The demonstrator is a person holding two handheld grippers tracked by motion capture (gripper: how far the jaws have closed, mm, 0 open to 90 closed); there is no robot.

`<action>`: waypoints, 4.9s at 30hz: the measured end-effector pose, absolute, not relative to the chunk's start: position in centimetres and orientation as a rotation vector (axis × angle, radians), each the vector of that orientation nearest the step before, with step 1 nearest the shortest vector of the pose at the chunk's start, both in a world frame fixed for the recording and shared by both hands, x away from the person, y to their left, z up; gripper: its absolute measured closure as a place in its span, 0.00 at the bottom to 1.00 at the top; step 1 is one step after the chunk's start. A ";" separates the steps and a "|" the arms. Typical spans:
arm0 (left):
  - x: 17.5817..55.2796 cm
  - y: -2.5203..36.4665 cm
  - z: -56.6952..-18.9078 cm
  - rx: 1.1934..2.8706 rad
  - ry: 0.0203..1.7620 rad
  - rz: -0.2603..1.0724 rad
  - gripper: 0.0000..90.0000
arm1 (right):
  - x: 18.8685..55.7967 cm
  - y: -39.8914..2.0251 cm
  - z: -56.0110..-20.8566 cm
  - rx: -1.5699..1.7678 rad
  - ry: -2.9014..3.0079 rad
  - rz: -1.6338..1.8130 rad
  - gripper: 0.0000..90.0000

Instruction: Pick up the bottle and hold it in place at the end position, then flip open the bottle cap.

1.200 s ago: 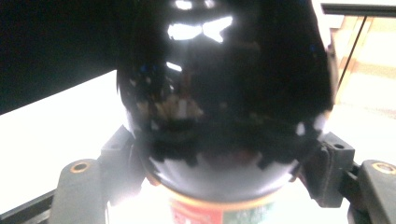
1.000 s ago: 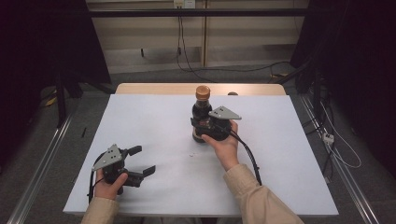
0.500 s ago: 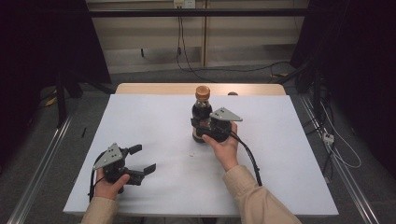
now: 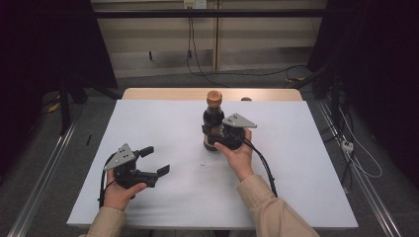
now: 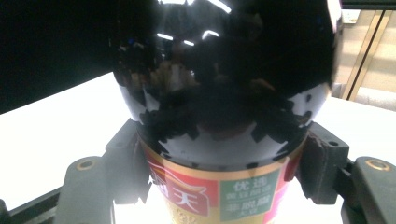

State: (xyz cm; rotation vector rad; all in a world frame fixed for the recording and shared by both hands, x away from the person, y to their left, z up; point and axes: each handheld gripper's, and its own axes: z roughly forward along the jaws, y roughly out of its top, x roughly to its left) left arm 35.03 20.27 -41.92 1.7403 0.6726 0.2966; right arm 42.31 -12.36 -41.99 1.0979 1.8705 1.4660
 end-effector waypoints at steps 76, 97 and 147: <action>44.2 9.6 -28.9 1.965 0.584 0.147 1.00 | 42.3 -12.3 -42.0 1.107 1.879 1.458 0.34; 45.2 7.7 -27.5 1.993 0.596 0.170 1.00 | 42.3 -12.3 -42.0 1.107 1.886 1.452 0.34; 44.7 6.4 -26.7 2.032 0.633 0.301 1.00 | 42.2 -12.2 -42.1 1.118 1.882 1.440 0.34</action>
